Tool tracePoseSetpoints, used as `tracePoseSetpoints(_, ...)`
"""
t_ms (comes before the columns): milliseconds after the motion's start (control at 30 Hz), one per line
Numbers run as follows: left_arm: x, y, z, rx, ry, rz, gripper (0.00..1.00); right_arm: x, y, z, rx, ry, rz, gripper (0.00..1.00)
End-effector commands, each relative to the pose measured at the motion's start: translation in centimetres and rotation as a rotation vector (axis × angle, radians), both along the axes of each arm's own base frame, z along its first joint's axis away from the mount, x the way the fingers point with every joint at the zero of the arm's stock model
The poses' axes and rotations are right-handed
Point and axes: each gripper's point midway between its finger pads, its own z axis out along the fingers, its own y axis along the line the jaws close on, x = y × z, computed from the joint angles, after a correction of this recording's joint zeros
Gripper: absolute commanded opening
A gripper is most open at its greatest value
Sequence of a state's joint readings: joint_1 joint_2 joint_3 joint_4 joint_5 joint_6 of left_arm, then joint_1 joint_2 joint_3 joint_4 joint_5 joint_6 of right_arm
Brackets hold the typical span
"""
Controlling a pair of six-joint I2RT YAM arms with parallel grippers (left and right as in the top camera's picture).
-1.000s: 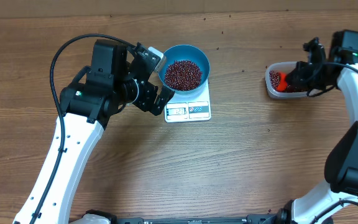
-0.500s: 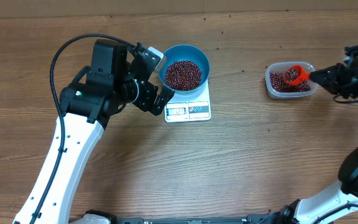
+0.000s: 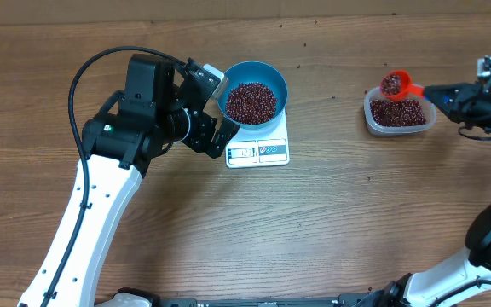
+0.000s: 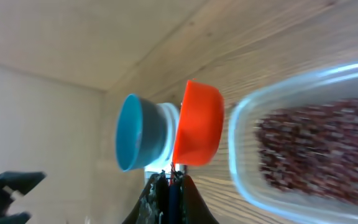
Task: Scoop item into bowl and weigh 150g on scale
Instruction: 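Lift the filled scoop and tilt it over the teal bowl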
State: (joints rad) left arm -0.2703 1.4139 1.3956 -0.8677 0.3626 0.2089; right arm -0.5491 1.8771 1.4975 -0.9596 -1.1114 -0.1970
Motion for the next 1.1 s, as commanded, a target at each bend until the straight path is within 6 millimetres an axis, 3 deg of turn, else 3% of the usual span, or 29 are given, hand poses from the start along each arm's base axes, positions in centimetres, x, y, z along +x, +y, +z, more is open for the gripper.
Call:
tracePoseSetpoints(0, 0.3, 0.1, 1.2, -0.011, -0.027, 0.017, 0.99, 0.6, 3.2, 1.4, 0.046, -0.058, 0.092, 0.04)
tracePoseSetpoints(367, 0.3, 0.1, 1.2, -0.011, -0.027, 0.017, 1.00, 3.2, 13.3, 4.5, 0.015, -0.115, 0.290, 0.04)
tracePoseSetpoints(533, 0.3, 0.1, 1.2, -0.011, -0.027, 0.017, 1.00, 4.6, 17.8, 4.8, -0.097, -0.113, 0.312, 0.04)
tracePoseSetpoints(767, 0.3, 0.1, 1.2, -0.011, -0.027, 0.017, 1.00, 5.7, 23.2, 4.2, -0.393, -0.140, 0.298, 0.04)
tracePoseSetpoints(1067, 0.3, 0.1, 1.2, -0.011, -0.027, 0.017, 1.00, 5.8, 27.5, 4.5, -0.856, -0.269, 0.268, 0.04)
